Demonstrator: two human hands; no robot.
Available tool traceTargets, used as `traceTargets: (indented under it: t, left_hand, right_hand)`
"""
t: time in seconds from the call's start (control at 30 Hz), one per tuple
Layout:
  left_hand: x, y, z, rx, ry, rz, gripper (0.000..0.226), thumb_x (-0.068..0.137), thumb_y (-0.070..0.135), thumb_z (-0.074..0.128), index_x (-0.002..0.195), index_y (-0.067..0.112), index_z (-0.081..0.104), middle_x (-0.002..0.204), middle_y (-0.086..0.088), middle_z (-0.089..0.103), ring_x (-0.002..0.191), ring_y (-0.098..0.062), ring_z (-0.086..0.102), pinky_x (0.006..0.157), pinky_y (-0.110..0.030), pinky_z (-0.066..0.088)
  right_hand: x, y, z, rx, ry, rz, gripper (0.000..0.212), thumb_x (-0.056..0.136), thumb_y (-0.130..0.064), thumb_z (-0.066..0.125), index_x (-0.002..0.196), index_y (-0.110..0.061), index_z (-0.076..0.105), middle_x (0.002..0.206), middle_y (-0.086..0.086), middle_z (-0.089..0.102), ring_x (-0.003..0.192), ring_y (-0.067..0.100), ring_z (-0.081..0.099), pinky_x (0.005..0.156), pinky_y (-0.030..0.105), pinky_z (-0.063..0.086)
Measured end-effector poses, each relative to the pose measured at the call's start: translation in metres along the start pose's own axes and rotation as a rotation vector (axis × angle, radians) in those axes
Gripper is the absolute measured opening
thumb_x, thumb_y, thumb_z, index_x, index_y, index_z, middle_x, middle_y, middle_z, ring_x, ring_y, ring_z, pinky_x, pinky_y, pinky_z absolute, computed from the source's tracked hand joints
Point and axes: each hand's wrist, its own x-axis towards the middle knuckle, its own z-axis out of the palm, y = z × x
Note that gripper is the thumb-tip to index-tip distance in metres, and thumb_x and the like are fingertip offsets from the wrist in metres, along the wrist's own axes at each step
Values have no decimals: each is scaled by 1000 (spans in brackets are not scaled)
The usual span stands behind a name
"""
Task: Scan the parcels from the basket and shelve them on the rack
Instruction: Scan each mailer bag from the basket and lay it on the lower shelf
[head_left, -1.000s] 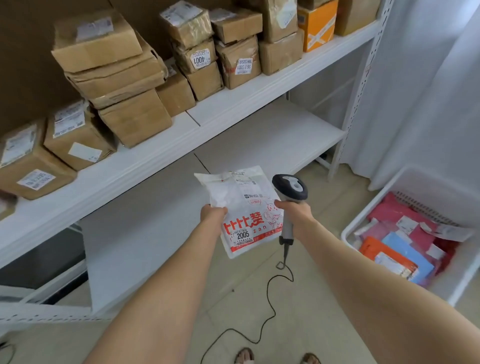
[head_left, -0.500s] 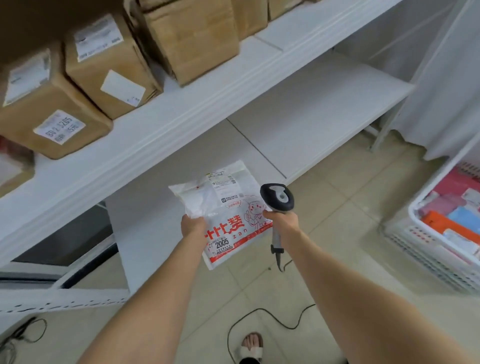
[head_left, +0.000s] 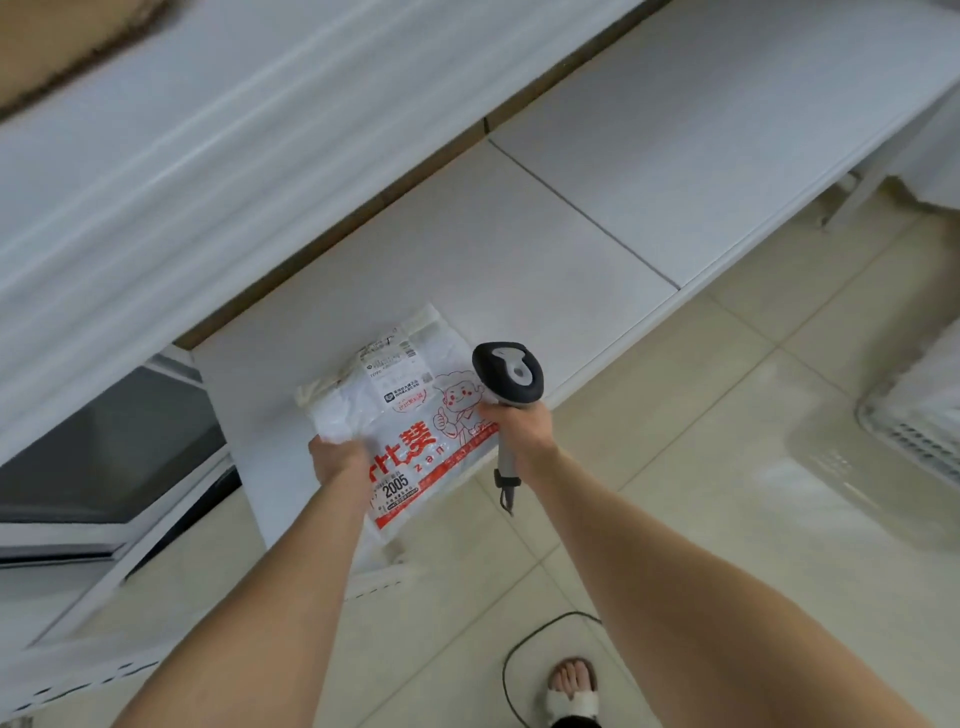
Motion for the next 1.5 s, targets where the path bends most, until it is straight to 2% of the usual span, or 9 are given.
traceTargets:
  t: [0.1,0.23,0.33,0.5,0.67,0.83,1.03,1.33,1.5]
  left_hand:
    - [16,-8,1,87,-2,-18,76,86,15,64,148,15,21,137,-19,47,112,-37,58,90,-45,51]
    - [25,-10,8,228,-61,-25,43,88,17,58,128,4,46,126,-23,52,105,-35,59,64,-38,52]
    - [24,-6,13,300,-81,-37,38,91,17,54,125,2,49,128,-20,51,111,-31,55,86,-36,51]
    - [-4,22,22,343,22,27,50,95,8,42,143,6,33,146,-19,28,125,-33,42,94,-34,39]
    - [-71,60,47,443,-153,207,47,96,10,48,142,12,40,144,-19,34,124,-31,42,78,-30,33]
    - [-184,94,93,367,-352,383,46,92,11,51,138,15,48,144,-16,37,122,-30,48,95,-28,39]
    - [-341,121,169,344,-551,545,43,89,13,56,132,15,51,139,-10,45,103,-23,54,79,-23,37]
    - [-579,131,283,446,-734,817,37,86,17,62,122,16,59,132,-11,53,116,-26,53,103,-32,41]
    - [-665,128,326,499,-820,865,32,84,14,63,116,14,62,126,-12,57,112,-26,56,97,-32,45]
  right_hand:
    - [15,9,13,-33,-25,9,20,82,8,65,87,-11,63,86,5,68,75,17,66,65,24,55]
    - [23,17,23,-48,-87,48,18,85,4,66,92,-12,63,88,5,70,73,15,67,59,23,52]
    - [24,16,22,-53,-71,43,21,84,4,66,100,-9,63,93,6,69,75,16,65,60,23,51]
    - [10,-3,1,-89,8,-8,22,83,0,70,98,-14,60,84,-1,60,75,12,54,64,23,43]
    - [-24,-43,-49,47,83,-43,22,81,-1,72,86,-19,59,84,2,57,73,15,57,81,36,46]
    - [-73,-103,-126,163,172,-104,19,79,2,70,81,-13,59,76,6,59,68,17,57,74,36,47]
    - [-134,-176,-252,352,283,-229,17,84,2,68,83,-12,58,74,8,56,60,16,50,63,29,46]
    - [-209,-247,-478,611,487,-267,19,87,-2,68,77,-12,57,66,4,53,58,14,49,64,25,46]
    - [-239,-267,-573,895,546,-258,18,89,-15,69,76,-13,57,67,4,53,57,12,51,72,27,48]
